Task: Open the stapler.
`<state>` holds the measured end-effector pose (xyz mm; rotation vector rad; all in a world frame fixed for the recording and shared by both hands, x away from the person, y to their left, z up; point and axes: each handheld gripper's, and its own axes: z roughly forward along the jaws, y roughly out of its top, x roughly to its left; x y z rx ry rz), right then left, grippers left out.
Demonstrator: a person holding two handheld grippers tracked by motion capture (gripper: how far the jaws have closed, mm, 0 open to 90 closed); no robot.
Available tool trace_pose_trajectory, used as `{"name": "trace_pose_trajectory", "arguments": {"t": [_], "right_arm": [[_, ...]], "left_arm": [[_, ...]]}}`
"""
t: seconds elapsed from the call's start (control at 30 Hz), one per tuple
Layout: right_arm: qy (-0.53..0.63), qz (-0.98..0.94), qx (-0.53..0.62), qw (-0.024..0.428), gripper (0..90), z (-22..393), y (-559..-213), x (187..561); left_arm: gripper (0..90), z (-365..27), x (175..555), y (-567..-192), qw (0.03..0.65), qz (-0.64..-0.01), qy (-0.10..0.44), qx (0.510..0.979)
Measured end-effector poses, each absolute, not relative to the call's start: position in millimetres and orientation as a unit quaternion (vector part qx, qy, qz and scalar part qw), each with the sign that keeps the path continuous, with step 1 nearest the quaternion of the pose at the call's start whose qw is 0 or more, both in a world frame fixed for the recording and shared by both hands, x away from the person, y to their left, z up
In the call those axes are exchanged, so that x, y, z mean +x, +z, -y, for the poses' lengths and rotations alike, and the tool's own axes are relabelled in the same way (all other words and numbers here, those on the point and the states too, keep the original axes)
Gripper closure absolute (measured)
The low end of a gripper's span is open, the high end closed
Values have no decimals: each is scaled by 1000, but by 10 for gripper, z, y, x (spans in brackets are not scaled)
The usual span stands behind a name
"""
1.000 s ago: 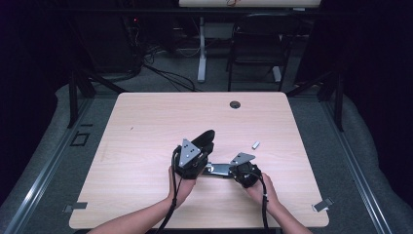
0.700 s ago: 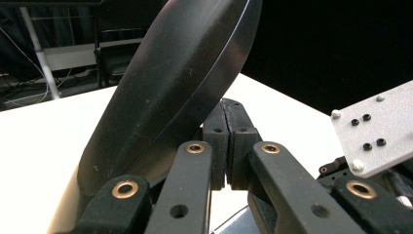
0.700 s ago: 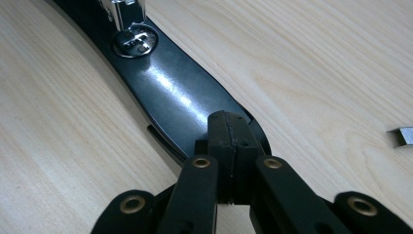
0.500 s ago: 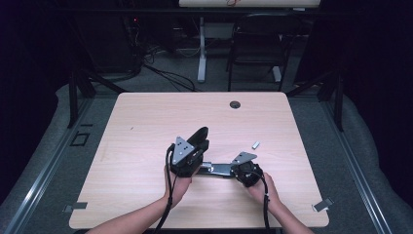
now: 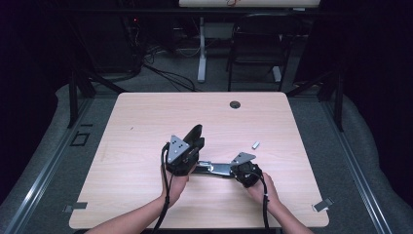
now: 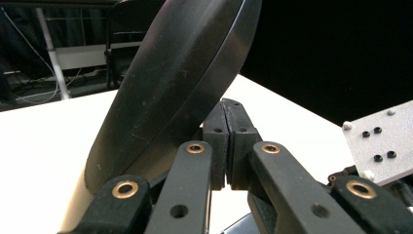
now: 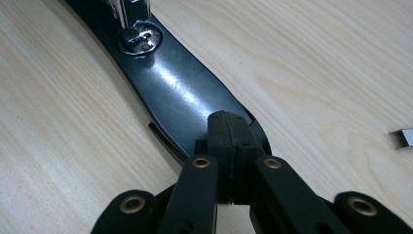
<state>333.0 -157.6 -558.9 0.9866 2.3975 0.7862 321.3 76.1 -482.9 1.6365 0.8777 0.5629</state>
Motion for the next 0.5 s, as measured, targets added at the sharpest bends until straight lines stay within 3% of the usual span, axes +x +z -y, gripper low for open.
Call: {"name": "trace_pose_trajectory", "arguments": {"t": [0.5], "right_arm": [[280,-864,356,219,900,1560,-5591,3321]], "left_arm": [[881,-923,3205,-4776,569,-380,247,686]]}}
